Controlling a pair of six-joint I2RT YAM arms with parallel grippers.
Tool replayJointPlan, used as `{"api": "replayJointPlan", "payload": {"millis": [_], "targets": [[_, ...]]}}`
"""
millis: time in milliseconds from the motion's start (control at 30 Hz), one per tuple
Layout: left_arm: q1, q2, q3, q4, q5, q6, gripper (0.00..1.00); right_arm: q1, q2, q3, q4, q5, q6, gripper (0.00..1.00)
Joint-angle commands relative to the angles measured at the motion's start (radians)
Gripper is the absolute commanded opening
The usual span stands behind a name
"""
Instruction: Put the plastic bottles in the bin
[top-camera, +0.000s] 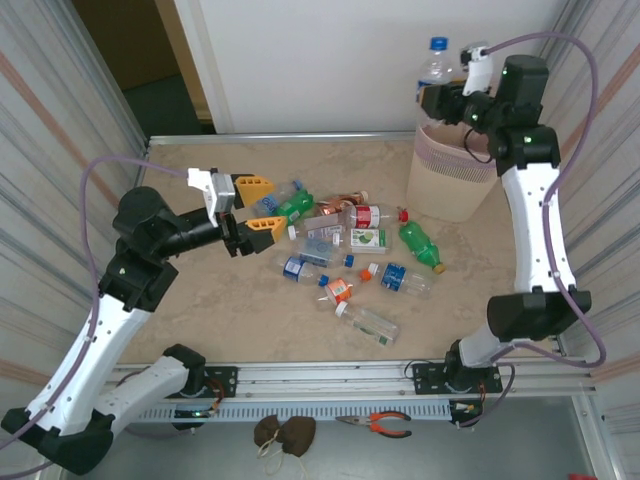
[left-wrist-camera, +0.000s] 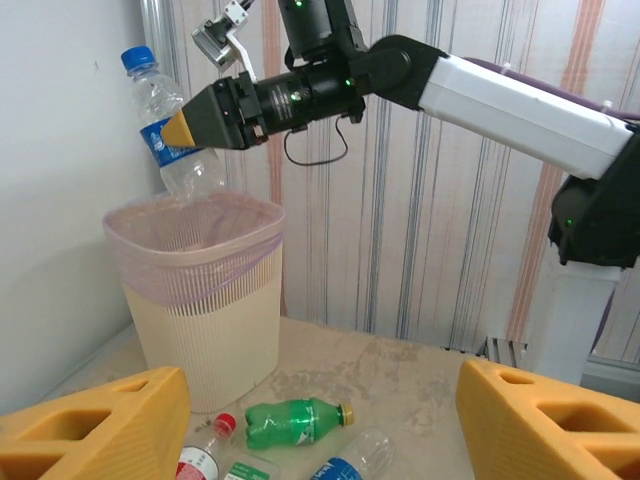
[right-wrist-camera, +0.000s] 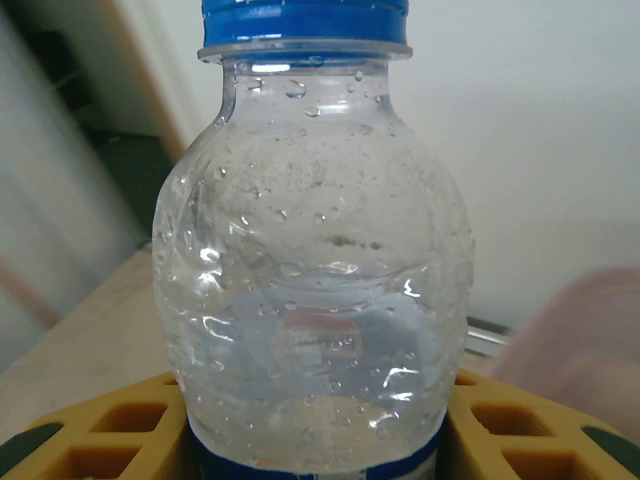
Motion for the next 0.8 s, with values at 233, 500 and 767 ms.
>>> {"api": "replayJointPlan", "payload": {"millis": [233, 500, 767], "targets": [[-0.002, 0.043, -0.017, -0.004, -0.017, 0.020, 0.70, -0.118, 0.276, 0.367, -0.390, 0.387, 0.003, 0.41], [-0.001, 0.076, -0.022, 0.023, -0.040, -0.005, 0.69, -0.137, 0.454, 0.499, -0.596, 0.541, 0.016, 0.44], [-0.001, 0.087, -0.016, 0.020, -0.071, -0.020, 0.68, -0.141, 0.558, 0.444, -0.639, 0.617, -0.003, 0.44]]}}
